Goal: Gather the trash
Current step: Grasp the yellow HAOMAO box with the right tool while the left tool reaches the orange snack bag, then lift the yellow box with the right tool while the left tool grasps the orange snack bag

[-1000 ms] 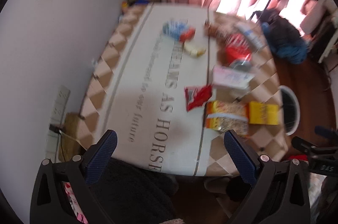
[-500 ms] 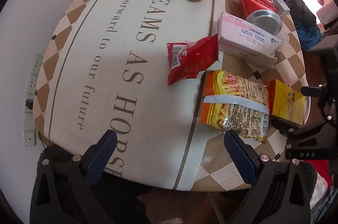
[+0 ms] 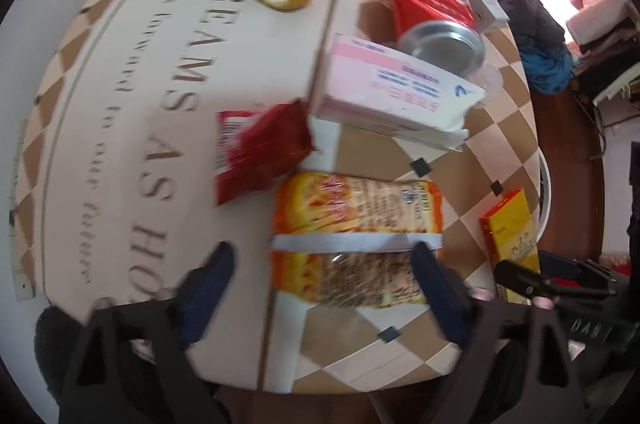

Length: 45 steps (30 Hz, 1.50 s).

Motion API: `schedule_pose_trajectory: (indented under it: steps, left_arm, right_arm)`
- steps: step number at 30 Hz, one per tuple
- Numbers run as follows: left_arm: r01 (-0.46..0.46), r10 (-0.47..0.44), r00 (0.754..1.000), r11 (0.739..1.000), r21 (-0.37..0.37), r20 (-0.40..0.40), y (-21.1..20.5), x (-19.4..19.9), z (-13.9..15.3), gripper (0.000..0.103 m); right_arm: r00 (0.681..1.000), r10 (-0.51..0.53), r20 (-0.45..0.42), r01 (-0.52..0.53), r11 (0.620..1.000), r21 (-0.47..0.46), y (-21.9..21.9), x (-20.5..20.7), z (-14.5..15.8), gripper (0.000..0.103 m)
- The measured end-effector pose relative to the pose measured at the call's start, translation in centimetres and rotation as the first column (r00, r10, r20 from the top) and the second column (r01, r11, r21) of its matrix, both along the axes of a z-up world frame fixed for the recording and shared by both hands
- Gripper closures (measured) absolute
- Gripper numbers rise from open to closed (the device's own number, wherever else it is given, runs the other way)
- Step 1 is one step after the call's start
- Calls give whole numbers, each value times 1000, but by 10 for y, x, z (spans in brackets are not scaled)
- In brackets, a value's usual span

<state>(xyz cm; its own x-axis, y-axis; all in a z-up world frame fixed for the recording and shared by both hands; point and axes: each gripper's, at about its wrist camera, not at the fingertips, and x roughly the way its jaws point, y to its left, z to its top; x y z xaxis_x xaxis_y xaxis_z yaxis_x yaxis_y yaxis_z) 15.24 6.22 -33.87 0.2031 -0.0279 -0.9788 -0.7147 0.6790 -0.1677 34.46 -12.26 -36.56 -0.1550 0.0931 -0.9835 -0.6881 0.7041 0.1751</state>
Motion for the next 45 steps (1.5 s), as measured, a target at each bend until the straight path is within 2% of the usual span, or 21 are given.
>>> schedule_pose_trajectory:
  steps: [1, 2, 4, 7, 10, 11, 17, 20, 27, 29, 31, 33, 36, 38, 39, 40, 42, 45]
  left_arm:
    - [9, -9, 1000, 1000, 5, -2, -2, 3, -1, 47]
    - [21, -21, 1000, 1000, 17, 1, -4, 6, -1, 55]
    - [37, -37, 999, 998, 47, -1, -7, 9, 3, 85]
    - [72, -72, 997, 992, 100, -3, -17, 10, 11, 99]
    - [102, -101, 995, 982, 160, -20, -26, 6, 20, 100]
    - [109, -106, 994, 976, 188, -25, -30, 2, 26, 100]
    - [126, -120, 992, 947, 296, -40, -36, -17, 50, 101]
    - [102, -101, 995, 943, 317, -18, -34, -24, 61, 102]
    - [32, -61, 995, 947, 319, 82, -22, -49, 92, 101]
    - [42, -78, 990, 961, 275, 121, -19, -51, 91, 100]
    - [40, -65, 985, 987, 154, 161, -9, -52, 75, 99]
    - [30, -35, 980, 999, 27, 197, 2, -52, 56, 98]
    - [0, 4, 988, 1000, -29, 154, 12, -46, 35, 95]
    - [-15, 21, 989, 999, -39, 146, 15, -43, 27, 75]
    - [-21, 27, 989, 999, -40, 145, 16, -40, 24, 52]
    - [-25, 33, 988, 998, -53, 151, 16, -37, 20, 42]
    - [-35, 45, 989, 997, -73, 143, 19, -32, 15, 41]
    - [-75, 96, 985, 987, -145, 142, 25, -24, 4, 41]
  right_arm:
    - [1000, 18, 23, -18, 1000, -8, -6, -6, -1, 18]
    - [998, 34, 48, -33, 999, -22, -4, -11, -2, 18]
    - [996, 52, 77, -49, 998, -36, -2, -19, -3, 18]
    - [990, 52, 129, -46, 998, -49, -6, -27, -2, 22]
    - [983, 26, 180, -22, 999, -28, -11, -31, 4, 29]
    - [980, 25, 200, -20, 999, -28, -13, -37, 8, 32]
    - [980, -6, 199, 6, 1000, -1, -22, -66, 17, 34]
    - [980, -39, 193, 32, 999, 43, -37, -88, 33, 35]
    - [975, -153, 163, 124, 976, 178, -57, -91, 69, 37]
    - [975, -168, 146, 140, 973, 183, -60, -90, 70, 37]
    - [975, -172, 138, 147, 973, 176, -62, -77, 64, 38]
    - [975, -177, 137, 153, 974, 165, -65, -73, 59, 38]
    - [975, -183, 129, 163, 975, 155, -65, -54, 49, 38]
    - [974, -188, 123, 169, 974, 151, -65, -42, 45, 39]
    - [974, -190, 122, 171, 974, 148, -63, -39, 42, 39]
    - [974, -190, 122, 172, 974, 146, -62, -37, 41, 39]
    - [974, -190, 120, 172, 975, 143, -59, -33, 37, 39]
    - [974, -193, 119, 176, 974, 141, -56, -28, 34, 39]
